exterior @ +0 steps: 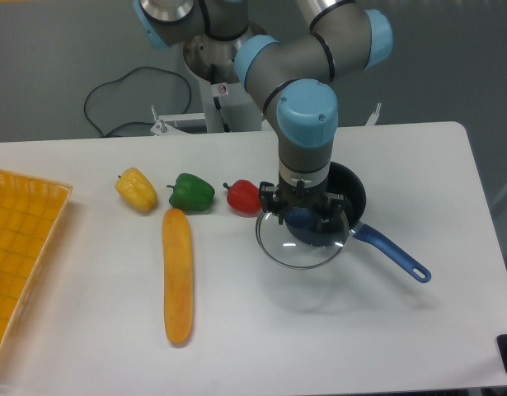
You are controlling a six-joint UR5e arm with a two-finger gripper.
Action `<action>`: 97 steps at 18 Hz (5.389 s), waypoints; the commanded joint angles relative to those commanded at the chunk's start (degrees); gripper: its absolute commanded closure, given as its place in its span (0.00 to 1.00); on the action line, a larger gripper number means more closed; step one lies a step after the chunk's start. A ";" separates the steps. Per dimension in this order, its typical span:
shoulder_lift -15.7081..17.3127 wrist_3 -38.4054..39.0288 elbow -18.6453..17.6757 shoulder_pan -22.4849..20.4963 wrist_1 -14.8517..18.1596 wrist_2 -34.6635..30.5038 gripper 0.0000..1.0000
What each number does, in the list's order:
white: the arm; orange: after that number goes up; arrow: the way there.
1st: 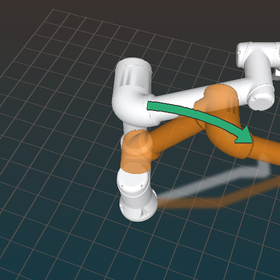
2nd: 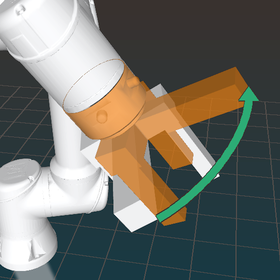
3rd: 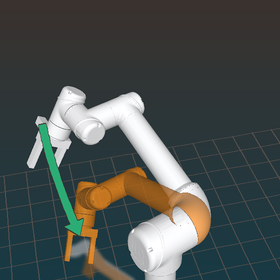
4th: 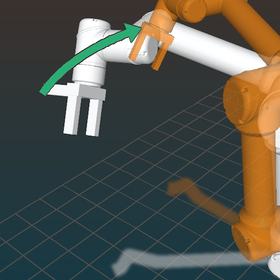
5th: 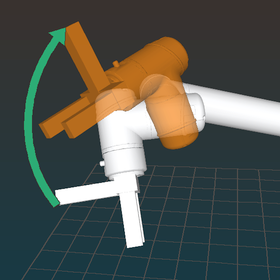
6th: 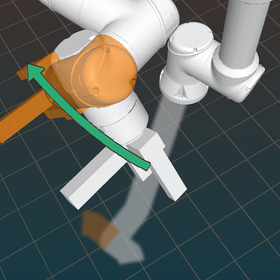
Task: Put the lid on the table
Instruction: 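Lift the clear glass lid off the black pan with the gripper, then carry the held glass lid away from the pan toward the bread, then lower the glass lid onto the table beside the pan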
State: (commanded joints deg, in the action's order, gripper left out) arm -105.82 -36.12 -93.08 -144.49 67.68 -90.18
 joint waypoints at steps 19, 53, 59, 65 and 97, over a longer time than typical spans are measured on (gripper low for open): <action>-1.58 0.53 0.79 0.26 -0.17 -0.53 0.37; -9.76 18.98 5.19 4.13 -2.55 4.48 0.36; -10.90 19.77 5.01 4.75 -2.29 3.87 0.36; -11.78 20.74 5.01 5.62 -2.29 3.60 0.36; -13.89 20.48 4.66 7.73 -2.02 1.67 0.36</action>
State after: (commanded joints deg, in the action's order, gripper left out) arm -119.71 -15.64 -88.42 -136.76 65.65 -88.51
